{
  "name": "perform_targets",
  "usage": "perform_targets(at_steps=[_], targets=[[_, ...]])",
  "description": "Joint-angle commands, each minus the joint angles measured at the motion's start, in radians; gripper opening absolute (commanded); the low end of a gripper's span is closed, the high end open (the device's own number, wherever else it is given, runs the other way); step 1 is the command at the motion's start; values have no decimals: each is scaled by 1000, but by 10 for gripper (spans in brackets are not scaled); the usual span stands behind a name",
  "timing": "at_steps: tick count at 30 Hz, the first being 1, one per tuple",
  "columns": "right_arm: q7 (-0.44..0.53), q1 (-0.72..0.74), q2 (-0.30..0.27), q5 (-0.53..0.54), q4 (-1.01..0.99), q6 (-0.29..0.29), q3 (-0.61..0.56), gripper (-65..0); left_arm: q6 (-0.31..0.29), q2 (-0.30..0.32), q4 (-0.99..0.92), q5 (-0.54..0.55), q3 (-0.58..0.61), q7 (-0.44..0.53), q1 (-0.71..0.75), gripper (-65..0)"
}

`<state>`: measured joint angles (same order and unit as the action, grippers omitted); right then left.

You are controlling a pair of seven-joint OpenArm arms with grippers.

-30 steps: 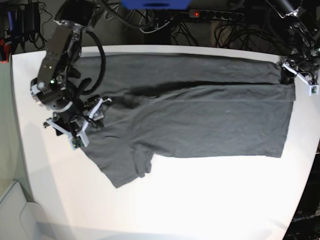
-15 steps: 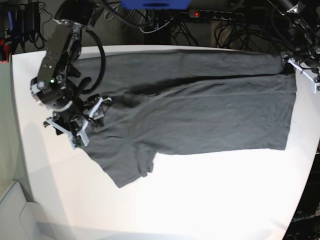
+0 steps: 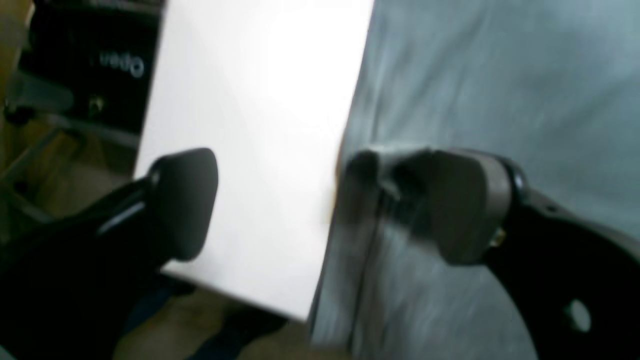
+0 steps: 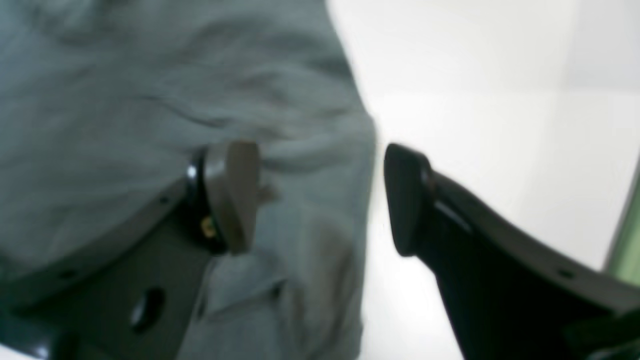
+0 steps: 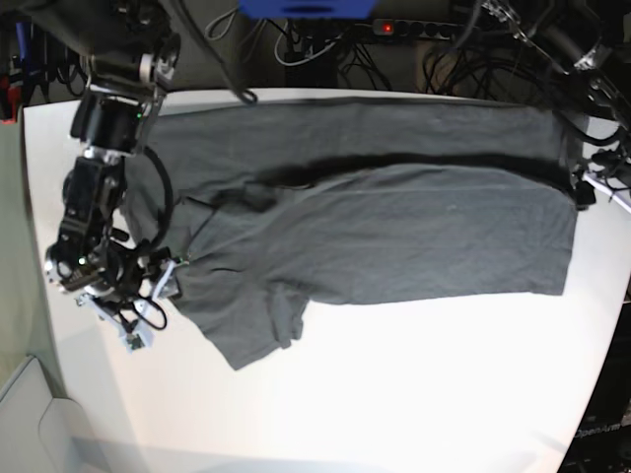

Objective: Layout the t-shirt on the table in an organized manner, then fold the t-shirt properly
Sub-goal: 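Pull the sleeve with the right gripper toward the hem, left gripper repositioning, then grasp the t-shirt side edges with both grippers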

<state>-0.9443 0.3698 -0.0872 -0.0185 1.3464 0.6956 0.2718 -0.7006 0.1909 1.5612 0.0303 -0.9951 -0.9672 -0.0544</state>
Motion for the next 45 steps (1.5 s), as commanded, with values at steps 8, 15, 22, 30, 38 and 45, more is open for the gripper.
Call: perform_targets(at_steps=[8,15,22,30,38,45], targets=[[178,130,-73,15,-296,3,-3,-247,2,35,-55,-37,32,18,-163,0],[310,131,-78,12,-425,3,-3,-247,2,35,-227,-148,32,34,-276,0],[357,130,-96,12,-479,3,-3,-250,2,63,-425,-148,74,182,-324,0],[354,125,-93,12,-480,3,-3,-251,2,95,-608,-148,86,287,-371,0],[347,123,-90,12,-480,3,-6,-251,2,97,-750,-148,88,374,-425,0],[347,123,-90,13,-480,3,-6,-251,94,120,-864,-138,86,437,-436,0]])
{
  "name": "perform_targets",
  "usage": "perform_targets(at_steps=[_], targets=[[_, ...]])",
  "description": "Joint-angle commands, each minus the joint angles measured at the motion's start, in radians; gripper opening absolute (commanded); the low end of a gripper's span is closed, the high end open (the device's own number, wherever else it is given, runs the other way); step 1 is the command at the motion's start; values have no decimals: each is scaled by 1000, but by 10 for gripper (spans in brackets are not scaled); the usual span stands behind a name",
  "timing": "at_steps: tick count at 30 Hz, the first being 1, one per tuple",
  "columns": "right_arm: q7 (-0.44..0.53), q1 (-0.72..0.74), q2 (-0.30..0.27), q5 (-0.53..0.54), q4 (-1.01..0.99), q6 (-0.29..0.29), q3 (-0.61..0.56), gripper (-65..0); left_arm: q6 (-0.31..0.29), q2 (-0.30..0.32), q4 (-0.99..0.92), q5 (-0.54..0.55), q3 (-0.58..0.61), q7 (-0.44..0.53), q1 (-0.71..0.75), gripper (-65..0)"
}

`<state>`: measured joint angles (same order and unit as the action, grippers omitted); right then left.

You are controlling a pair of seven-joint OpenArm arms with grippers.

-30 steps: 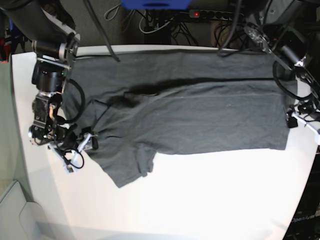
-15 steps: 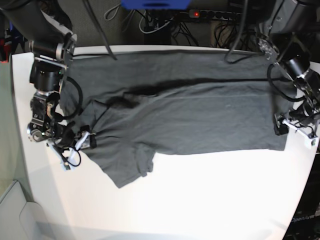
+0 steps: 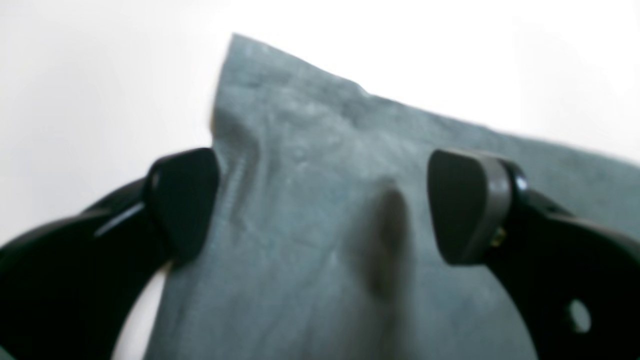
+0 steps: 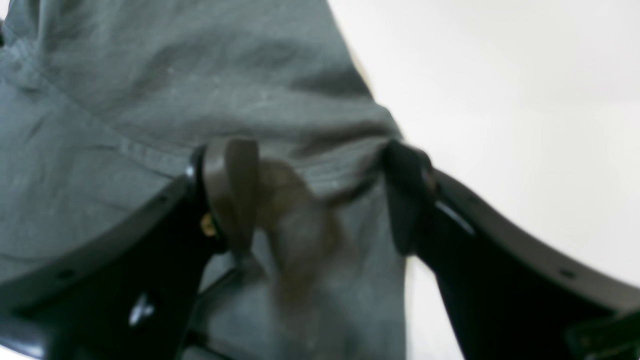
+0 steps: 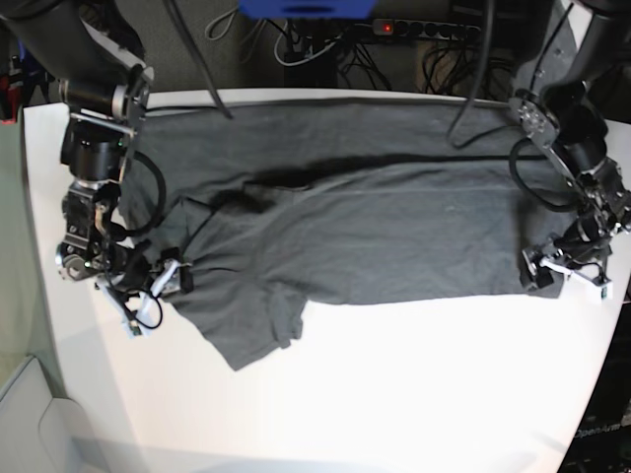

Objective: Layout the t-shirt on the table in an organized manner, then fold the t-shirt properly
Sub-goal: 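Grasp the t-shirt side edges with both grippers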

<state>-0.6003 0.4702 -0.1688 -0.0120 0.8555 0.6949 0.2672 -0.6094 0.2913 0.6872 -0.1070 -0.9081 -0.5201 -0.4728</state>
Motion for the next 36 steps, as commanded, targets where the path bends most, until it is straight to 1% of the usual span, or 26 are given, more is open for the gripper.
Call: perform_targets(at_steps=[1,2,10,12,16,18,25,26,27,30,31,32,34,35,36], targets=[[3,23,-10,7,11,3,-1,-251,19,24,1,-1,-1,5,-17,0],[3,23,-10,7,11,3,1,-251,29,26,-14,-1,-1,19,-17,0],[3,14,-10,7,12,3,1,-251,36,39,-148,-10,4,93,-57,0],[3,9,-10,7,15,3,-1,-251,38,39,-183,-10,57,108,-68,0],[7,3,-10,7,14,3,-1,-251,39,39,-199,-3,248,139,-68,0],[7,3,-10,7,14,3,-1,-251,39,36,-199,-3,310,148,-68,0],[4,3,-10,7,14,3,-1,-251,39,36,-200,-9,320,148,-68,0],[4,3,-10,7,14,3,-1,-251,39,38,-200,-4,320,148,-65,-31],[4,3,-10,7,14,3,1,-252,39,38,-200,-3,320,148,-63,-95],[4,3,-10,7,14,3,-1,-257,39,38,-200,-3,320,148,-62,-322],[4,2,-10,7,14,3,-1,-273,39,38,-200,-3,320,148,-62,-407],[4,2,-10,7,14,3,-3,-299,39,38,-200,-3,320,148,-62,-485],[6,2,-10,7,14,3,-3,-385,39,38,-200,-1,320,148,-62,-615],[6,2,-10,7,14,3,-3,-438,39,38,-200,-1,320,145,-62,-650],[6,2,-10,7,14,3,-3,-489,39,38,-200,-1,320,140,-62,-650]])
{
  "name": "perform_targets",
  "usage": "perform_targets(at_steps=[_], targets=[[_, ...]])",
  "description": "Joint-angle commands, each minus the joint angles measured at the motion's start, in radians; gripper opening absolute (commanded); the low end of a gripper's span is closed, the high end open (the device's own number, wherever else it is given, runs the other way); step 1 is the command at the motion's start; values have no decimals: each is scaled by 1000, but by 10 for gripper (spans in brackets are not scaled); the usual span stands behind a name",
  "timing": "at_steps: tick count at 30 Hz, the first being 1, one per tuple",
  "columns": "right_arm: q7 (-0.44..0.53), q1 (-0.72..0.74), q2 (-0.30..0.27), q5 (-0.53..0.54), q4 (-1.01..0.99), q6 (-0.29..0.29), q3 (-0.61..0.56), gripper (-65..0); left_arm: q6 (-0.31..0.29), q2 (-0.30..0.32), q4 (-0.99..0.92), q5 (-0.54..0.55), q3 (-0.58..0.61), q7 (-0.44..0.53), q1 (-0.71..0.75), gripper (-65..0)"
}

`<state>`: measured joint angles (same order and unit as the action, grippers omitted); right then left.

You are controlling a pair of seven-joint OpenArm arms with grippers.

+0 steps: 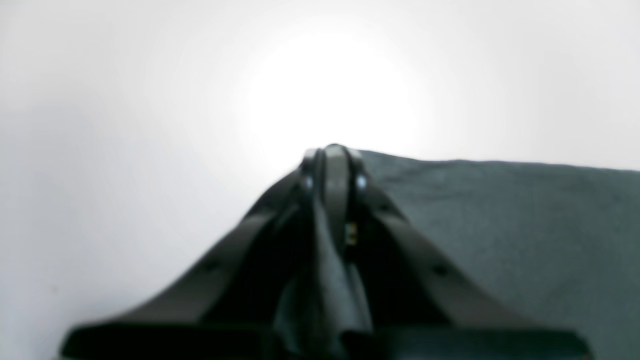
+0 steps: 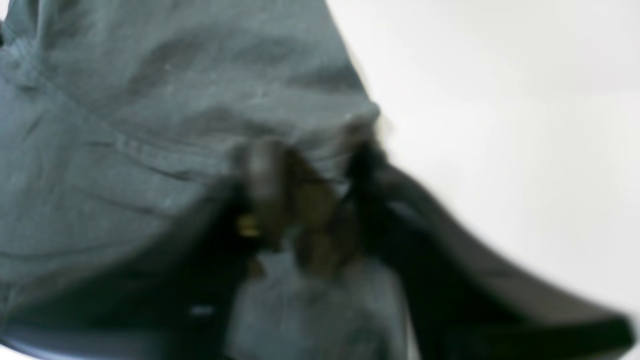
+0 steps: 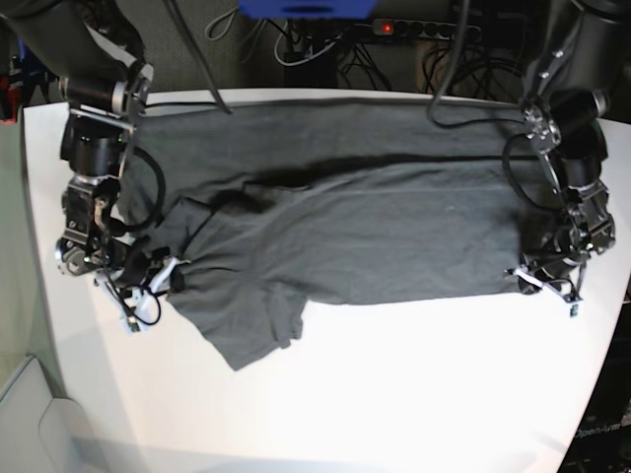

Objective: Layout the t-shirt on the table in an organized manner, then fold the t-shirt properly
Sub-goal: 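Grasp the t-shirt side edges with both grippers, then lift the hem-side edge with both grippers and fold it toward the collar band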

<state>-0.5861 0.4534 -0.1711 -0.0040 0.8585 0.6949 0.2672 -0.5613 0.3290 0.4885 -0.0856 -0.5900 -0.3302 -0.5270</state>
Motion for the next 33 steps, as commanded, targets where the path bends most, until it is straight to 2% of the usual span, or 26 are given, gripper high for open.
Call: perform_targets(at_steps=[1,3,4,8,12,17,21,26,33], targets=[[-7,18,-8,-1,11,3,-3,-537,-9,0,-1,-23,2,-50,-8,-644],[-4,18,-8,-1,11,3,-3,-626,-9,0,0,-23,2,-50,-8,-644],[-4,18,-8,-1,12,3,-1,-650,-9,0,5,-23,2,-51,-8,-649],[-10,25,-8,2,20,3,4,-650,-12,0,9,-21,2,-53,-9,-648],[-15,-2,-6,3,129,3,4,-650,-19,2,40,-19,2,-89,-9,-648],[-71,-60,2,3,285,3,5,-650,-21,-8,215,-19,0,-188,38,-648],[-77,-95,31,3,379,3,66,-650,-21,-28,367,-19,0,-257,80,-648],[-143,-140,41,3,485,3,125,-650,-22,-40,533,-15,0,-352,133,-648],[-148,-241,68,3,663,3,120,-650,-22,-11,715,217,0,-507,247,-648]])
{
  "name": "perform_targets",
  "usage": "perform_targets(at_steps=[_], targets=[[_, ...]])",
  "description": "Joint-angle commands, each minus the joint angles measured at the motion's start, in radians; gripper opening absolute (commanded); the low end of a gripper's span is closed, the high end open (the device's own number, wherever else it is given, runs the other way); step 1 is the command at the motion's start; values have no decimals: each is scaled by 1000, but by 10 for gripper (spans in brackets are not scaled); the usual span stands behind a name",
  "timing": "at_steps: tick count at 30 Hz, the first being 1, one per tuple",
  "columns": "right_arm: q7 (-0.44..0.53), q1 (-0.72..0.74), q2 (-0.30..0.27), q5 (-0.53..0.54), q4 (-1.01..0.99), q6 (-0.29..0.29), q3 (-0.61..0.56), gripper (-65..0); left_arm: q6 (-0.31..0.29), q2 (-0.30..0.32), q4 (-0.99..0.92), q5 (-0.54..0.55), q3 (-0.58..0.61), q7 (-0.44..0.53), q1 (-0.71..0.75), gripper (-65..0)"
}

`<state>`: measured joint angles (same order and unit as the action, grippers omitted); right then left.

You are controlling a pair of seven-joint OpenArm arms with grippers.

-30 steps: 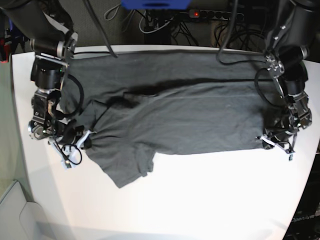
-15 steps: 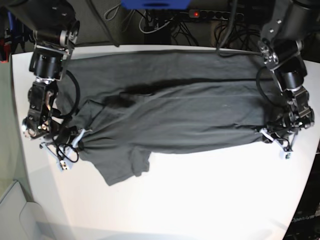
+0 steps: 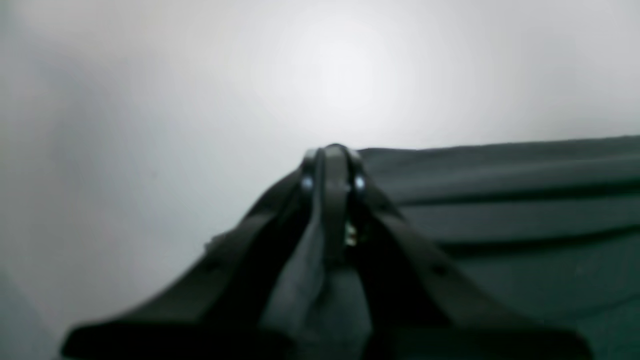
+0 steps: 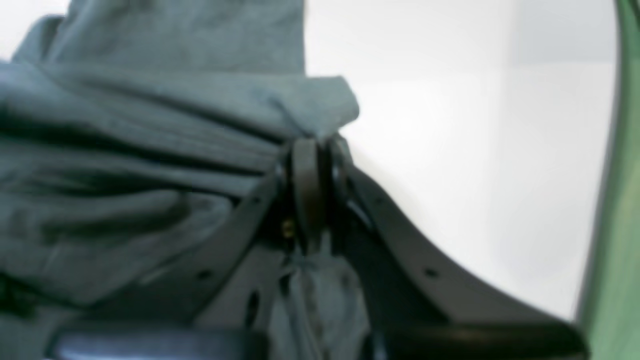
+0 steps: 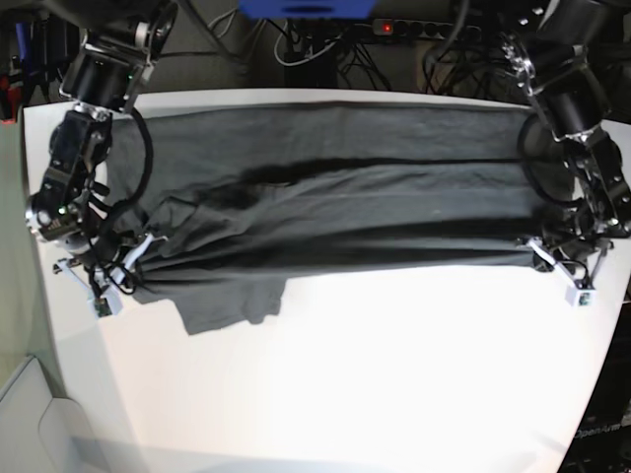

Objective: Layout the t-shirt on the table in an organized manner, then fold the t-shirt properly
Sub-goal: 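Lift the hem-side edge with both grippers and fold it toward the collar band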

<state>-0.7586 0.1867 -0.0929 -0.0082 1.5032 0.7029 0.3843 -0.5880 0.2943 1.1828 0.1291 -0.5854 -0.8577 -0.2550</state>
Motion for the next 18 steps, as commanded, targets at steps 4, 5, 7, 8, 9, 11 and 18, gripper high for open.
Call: perform_targets(at_steps=[4,5,7,8,9,11,18], targets=[[24,-28,0,7,87,-5,5,-650,6,32,105,79,-5,-68,44,-648],[24,-39,0,7,101,-5,6,-650,6,32,134,97,-5,-88,64,-648],[23,-63,0,7,119,-5,6,-650,6,33,191,126,-5,-120,105,-648],[23,-75,2,7,127,-5,6,-650,6,35,225,137,-5,-136,124,-648],[23,-89,2,7,135,-5,6,-650,6,35,257,143,-5,-154,138,-648],[23,-114,2,7,153,-5,5,-650,6,35,308,146,-23,-197,165,-648],[12,-175,2,7,233,-5,2,-650,6,26,446,149,-132,-338,222,-648]])
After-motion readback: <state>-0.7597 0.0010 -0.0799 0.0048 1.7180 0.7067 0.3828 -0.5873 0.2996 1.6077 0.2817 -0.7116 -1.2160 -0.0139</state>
